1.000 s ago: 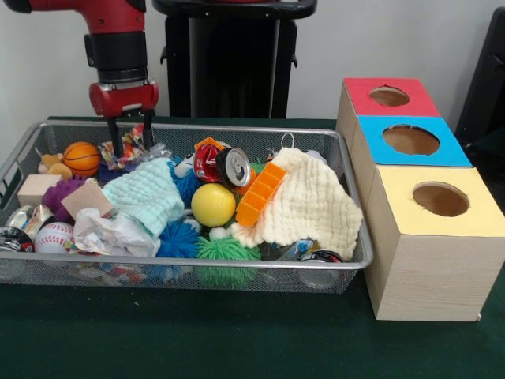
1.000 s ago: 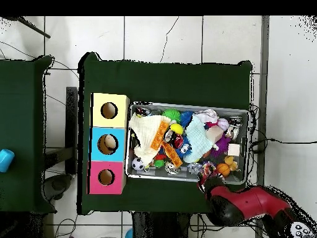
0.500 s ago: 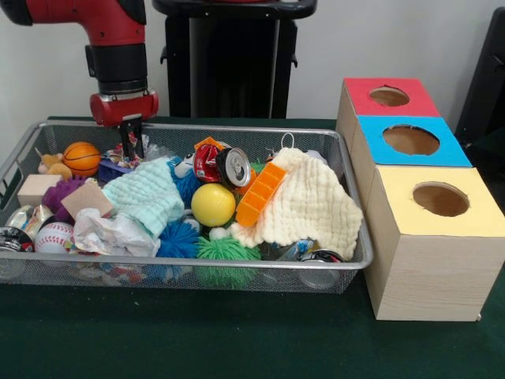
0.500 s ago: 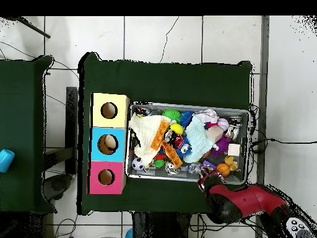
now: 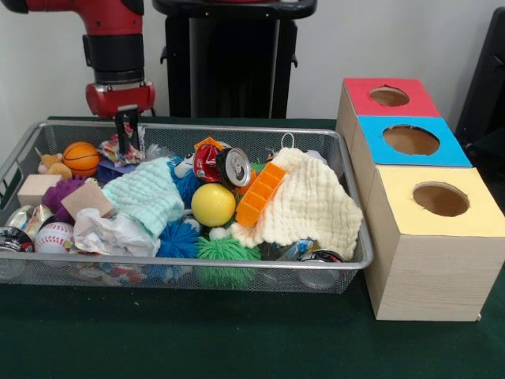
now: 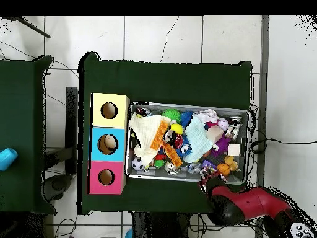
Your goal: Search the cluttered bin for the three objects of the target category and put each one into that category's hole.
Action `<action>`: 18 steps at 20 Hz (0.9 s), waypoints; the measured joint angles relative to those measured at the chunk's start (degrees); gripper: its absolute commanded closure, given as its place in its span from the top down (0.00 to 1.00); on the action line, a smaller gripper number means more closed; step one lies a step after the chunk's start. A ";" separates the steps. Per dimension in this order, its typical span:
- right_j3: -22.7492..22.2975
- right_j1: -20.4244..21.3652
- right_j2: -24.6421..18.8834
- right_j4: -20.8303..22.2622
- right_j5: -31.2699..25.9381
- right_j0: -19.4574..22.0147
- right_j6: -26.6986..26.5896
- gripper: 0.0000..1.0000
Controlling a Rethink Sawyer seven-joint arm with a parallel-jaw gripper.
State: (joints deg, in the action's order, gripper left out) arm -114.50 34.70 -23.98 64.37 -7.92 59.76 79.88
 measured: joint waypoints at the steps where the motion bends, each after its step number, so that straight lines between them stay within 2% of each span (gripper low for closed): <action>1: -0.97 1.31 -0.41 -1.39 -0.62 0.43 0.00 0.00; 2: -1.95 2.62 -0.82 -2.79 -1.24 0.87 0.00 0.00; 3: -4.26 5.92 -2.23 -6.31 -2.76 2.14 0.00 0.00; 5: -5.51 7.77 -3.09 -8.23 -3.71 2.85 0.00 0.00; 7: -9.03 13.26 -5.94 -13.95 -6.39 4.89 0.00 0.00; 9: -11.23 16.97 -8.32 -18.04 -8.11 6.26 0.00 0.00; 11: -12.04 18.35 -9.34 -19.59 -8.73 6.74 0.00 0.00; 13: -13.94 21.91 -12.29 -24.09 -10.06 7.66 0.01 0.00; 15: -14.90 23.81 -13.97 -26.66 -10.51 7.62 0.00 0.00; 16: -15.64 25.44 -15.26 -29.06 -10.64 6.83 0.00 0.00; 18: -15.88 26.48 -15.79 -30.48 -10.64 5.30 0.00 0.00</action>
State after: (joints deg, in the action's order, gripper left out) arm -130.37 61.18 -39.77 33.89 -18.56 65.06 79.88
